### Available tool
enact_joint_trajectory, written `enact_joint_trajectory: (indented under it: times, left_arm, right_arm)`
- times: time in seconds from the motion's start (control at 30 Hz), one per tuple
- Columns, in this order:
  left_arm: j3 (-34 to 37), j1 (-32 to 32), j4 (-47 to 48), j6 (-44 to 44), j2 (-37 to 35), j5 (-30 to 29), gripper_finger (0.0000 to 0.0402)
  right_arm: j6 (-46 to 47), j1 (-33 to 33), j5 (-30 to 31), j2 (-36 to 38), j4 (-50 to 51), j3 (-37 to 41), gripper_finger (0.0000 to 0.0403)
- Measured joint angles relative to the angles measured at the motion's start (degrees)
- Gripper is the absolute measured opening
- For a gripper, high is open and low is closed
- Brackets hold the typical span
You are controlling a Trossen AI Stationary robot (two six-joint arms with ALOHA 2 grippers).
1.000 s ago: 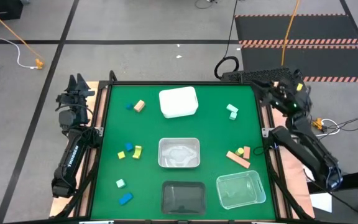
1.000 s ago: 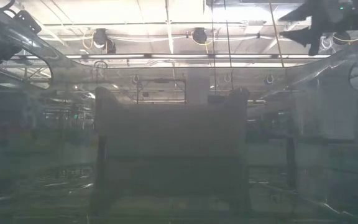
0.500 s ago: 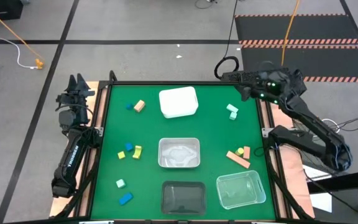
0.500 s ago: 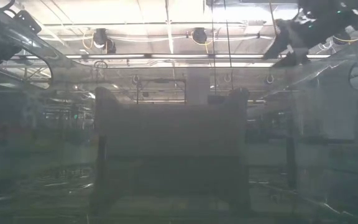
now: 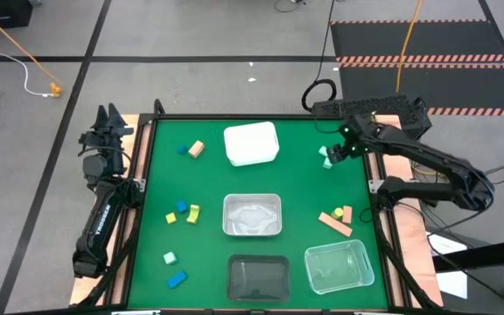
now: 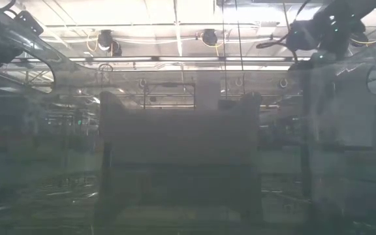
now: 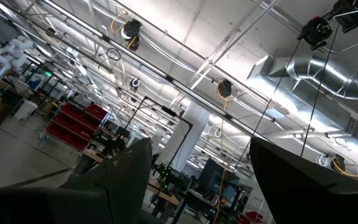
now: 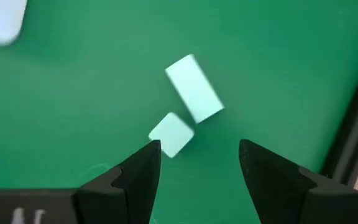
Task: Sort & place blocks by color
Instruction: Put the bottom right light blue block into the transparent bin
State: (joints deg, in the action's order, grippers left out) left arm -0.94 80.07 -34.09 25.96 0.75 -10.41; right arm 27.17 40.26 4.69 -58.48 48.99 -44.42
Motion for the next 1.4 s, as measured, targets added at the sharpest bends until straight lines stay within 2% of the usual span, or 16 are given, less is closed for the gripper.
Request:
enact_joint_trajectory:
  times: [0.2, 0.47, 0.63, 0.8, 1.03, 1.4]
  left_arm:
    - [0.0, 0.0, 0.0, 0.0, 0.0, 0.0, 0.0271]
    - [0.0, 0.0, 0.0, 0.0, 0.0, 0.0, 0.0271]
    - [0.0, 0.0, 0.0, 0.0, 0.0, 0.0, 0.0271]
    - [0.0, 0.0, 0.0, 0.0, 0.0, 0.0, 0.0271]
    - [0.0, 0.0, 0.0, 0.0, 0.0, 0.0, 0.0271]
    - [0.0, 0.0, 0.0, 0.0, 0.0, 0.0, 0.0271]
  right_arm:
    - [-2.6, -3.9, 0.0, -4.5, -2.5, 0.0, 0.0212]
    - [-0.1, -6.1, -0.1, -10.6, -3.5, 0.0, 0.0257]
    - [-0.1, -7.1, 0.1, -14.7, -6.8, 0.0, 0.0269]
    - [-3.1, -8.0, 0.6, -18.9, -8.9, 0.0, 0.0268]
    - [-2.4, -9.5, 5.8, -23.6, -9.0, 0.2, 0.0260]
    - [-2.3, -11.5, 5.8, -27.0, -11.2, 0.1, 0.0238]
